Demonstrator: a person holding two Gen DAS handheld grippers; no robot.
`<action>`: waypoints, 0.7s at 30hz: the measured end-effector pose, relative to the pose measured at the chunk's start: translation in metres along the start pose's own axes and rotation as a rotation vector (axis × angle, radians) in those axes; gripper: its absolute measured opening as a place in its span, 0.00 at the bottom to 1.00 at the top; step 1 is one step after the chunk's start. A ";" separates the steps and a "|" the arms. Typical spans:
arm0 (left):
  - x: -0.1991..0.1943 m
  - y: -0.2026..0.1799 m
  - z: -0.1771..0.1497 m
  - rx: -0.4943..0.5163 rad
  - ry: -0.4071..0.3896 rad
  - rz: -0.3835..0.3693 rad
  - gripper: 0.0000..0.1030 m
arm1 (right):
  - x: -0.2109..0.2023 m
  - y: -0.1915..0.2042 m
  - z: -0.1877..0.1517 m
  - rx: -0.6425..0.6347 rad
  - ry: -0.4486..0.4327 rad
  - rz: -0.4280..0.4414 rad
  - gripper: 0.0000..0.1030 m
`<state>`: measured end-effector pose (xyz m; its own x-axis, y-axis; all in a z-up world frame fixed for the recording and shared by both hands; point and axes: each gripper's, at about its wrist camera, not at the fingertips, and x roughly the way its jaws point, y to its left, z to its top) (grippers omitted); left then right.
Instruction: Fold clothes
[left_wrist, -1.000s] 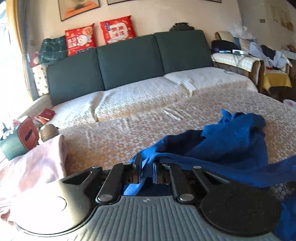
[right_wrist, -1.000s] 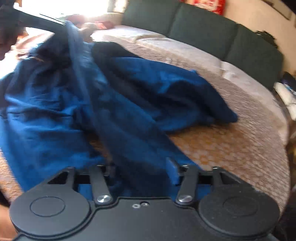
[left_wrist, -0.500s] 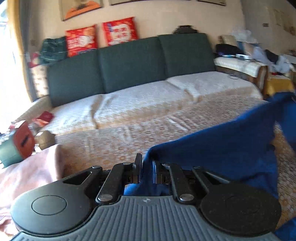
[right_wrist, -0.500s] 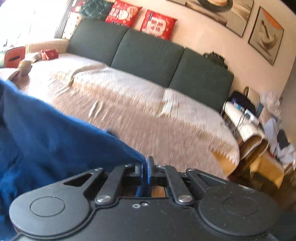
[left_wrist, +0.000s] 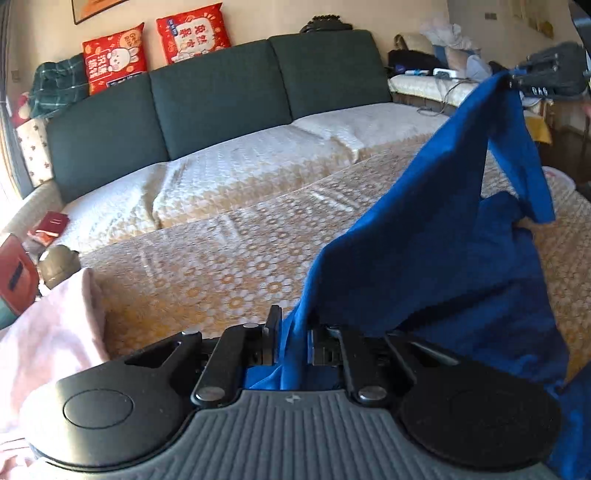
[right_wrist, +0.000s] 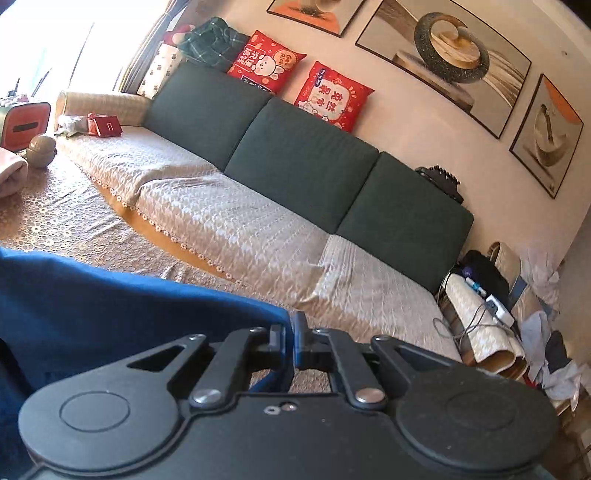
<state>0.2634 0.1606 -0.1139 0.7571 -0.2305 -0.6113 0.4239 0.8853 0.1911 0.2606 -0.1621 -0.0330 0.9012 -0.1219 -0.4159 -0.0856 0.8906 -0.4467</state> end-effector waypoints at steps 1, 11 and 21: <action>-0.001 0.000 0.000 -0.002 -0.012 0.017 0.05 | 0.003 0.001 0.004 -0.006 -0.004 -0.002 1.00; 0.037 0.050 0.064 -0.057 -0.099 0.284 0.02 | 0.061 -0.001 0.076 -0.051 -0.098 -0.046 1.00; 0.105 0.080 0.059 -0.130 0.044 0.307 0.02 | 0.152 0.035 0.063 -0.010 0.039 0.028 1.00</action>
<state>0.4060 0.1830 -0.1180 0.8163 0.0696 -0.5734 0.1105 0.9555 0.2733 0.4213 -0.1216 -0.0621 0.8813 -0.1141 -0.4585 -0.1151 0.8893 -0.4425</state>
